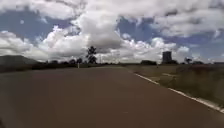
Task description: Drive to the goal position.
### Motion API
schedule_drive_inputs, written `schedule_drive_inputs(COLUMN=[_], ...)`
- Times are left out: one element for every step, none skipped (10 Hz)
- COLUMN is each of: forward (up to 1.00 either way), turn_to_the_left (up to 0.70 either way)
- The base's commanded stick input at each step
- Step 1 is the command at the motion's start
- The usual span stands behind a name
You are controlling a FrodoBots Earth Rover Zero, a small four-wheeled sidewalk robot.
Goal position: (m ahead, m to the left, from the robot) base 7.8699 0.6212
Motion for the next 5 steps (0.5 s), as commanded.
schedule_drive_inputs(forward=[1.0,1.0,1.0,1.0,1.0], turn_to_the_left=[0.0,0.0,0.0,-0.02,-0.06])
